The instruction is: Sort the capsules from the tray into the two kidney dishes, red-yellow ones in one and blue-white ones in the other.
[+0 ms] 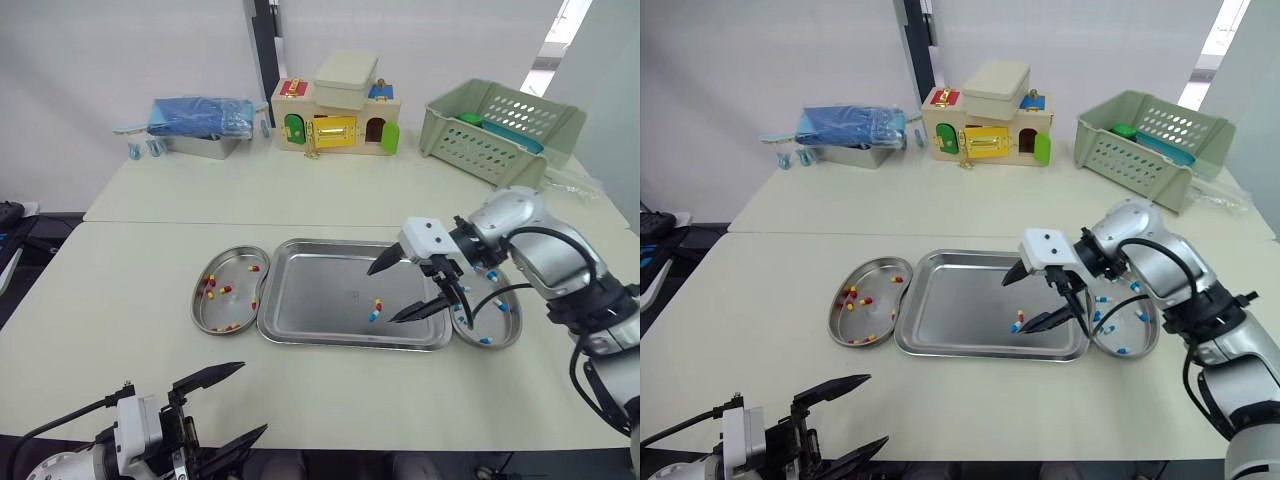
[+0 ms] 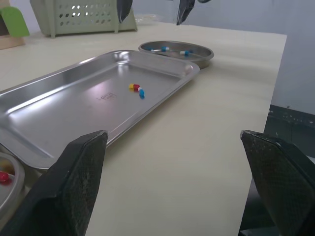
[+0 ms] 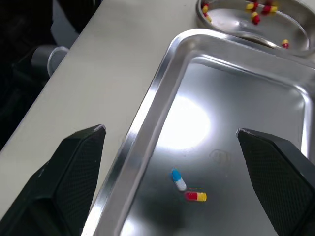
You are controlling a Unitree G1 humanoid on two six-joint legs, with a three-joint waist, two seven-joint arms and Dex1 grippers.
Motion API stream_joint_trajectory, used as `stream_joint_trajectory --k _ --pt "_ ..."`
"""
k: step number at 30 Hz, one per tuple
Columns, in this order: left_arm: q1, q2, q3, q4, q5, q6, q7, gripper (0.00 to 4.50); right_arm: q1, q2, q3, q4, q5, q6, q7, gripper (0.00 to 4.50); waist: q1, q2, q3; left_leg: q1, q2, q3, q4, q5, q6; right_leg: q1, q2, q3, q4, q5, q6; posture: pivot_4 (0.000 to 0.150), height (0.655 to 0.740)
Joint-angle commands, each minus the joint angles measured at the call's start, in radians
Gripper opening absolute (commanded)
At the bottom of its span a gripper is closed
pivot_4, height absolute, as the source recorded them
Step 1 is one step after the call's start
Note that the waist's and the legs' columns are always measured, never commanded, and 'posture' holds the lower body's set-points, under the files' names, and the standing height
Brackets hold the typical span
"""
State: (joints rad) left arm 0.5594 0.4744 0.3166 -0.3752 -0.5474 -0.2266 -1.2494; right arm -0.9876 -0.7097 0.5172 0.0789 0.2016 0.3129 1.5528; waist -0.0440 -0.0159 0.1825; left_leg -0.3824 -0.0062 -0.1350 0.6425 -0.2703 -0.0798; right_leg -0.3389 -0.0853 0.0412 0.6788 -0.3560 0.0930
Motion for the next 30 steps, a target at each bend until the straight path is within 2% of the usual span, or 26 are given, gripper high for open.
stream_joint_trajectory --k 1,4,7,11,17,21,30 --pt "0.019 -0.007 -0.007 -0.008 -0.002 -0.031 0.021 4.47 -0.04 0.036 0.038 0.057 -0.087 -0.101 0.035 4.5 0.0 0.0 0.0 0.0 0.0 0.0 0.0 0.0 0.0 0.0 0.0 0.0 0.0 0.0 0.0 0.15 0.74" --pt "0.031 -0.013 -0.015 -0.006 -0.003 -0.046 0.033 4.47 -0.052 0.07 0.053 0.095 -0.129 -0.146 0.045 4.5 -0.001 0.0 0.0 0.0 0.0 0.0 0.0 0.0 0.0 -0.001 0.0 0.0 0.0 0.0 0.0 0.15 0.74" --pt "0.046 -0.017 -0.025 -0.003 -0.005 -0.069 0.028 4.5 -0.055 0.091 0.074 0.123 -0.174 -0.196 0.056 3.96 -0.002 0.0 0.0 0.0 0.0 0.0 0.0 0.0 0.0 -0.002 0.0 0.001 0.001 0.0 0.0 0.15 0.74" --pt "0.042 -0.016 -0.037 0.015 -0.004 -0.105 0.022 4.5 -0.054 0.12 0.099 0.166 -0.229 -0.25 0.047 2.69 -0.005 0.0 0.0 0.0 0.0 0.0 0.0 0.0 0.0 -0.002 0.0 0.001 0.001 0.0 0.0 0.15 0.74" --pt "0.022 -0.015 -0.054 0.015 -0.005 -0.115 0.051 4.5 -0.063 0.16 0.113 0.231 -0.302 -0.311 0.033 2.69 -0.008 0.0 0.0 0.0 0.0 0.0 0.0 0.0 0.0 -0.003 0.0 0.001 0.001 0.0 0.0 0.15 0.74" --pt "0.027 -0.015 -0.063 0.027 0.002 -0.128 0.055 4.5 -0.068 0.181 0.116 0.273 -0.332 -0.338 0.037 1.87 -0.01 0.001 0.0 0.0 0.0 0.0 0.0 0.0 0.0 -0.003 0.0 0.001 0.001 0.0 0.0 0.15 0.74" --pt "0.033 -0.02 -0.084 0.025 0.007 -0.135 0.091 4.5 -0.079 0.221 0.129 0.339 -0.397 -0.394 0.032 1.87 -0.012 0.001 0.0 0.0 0.0 0.0 0.0 0.0 0.0 -0.003 0.0 0.001 0.001 0.0 0.0 0.15 0.74"
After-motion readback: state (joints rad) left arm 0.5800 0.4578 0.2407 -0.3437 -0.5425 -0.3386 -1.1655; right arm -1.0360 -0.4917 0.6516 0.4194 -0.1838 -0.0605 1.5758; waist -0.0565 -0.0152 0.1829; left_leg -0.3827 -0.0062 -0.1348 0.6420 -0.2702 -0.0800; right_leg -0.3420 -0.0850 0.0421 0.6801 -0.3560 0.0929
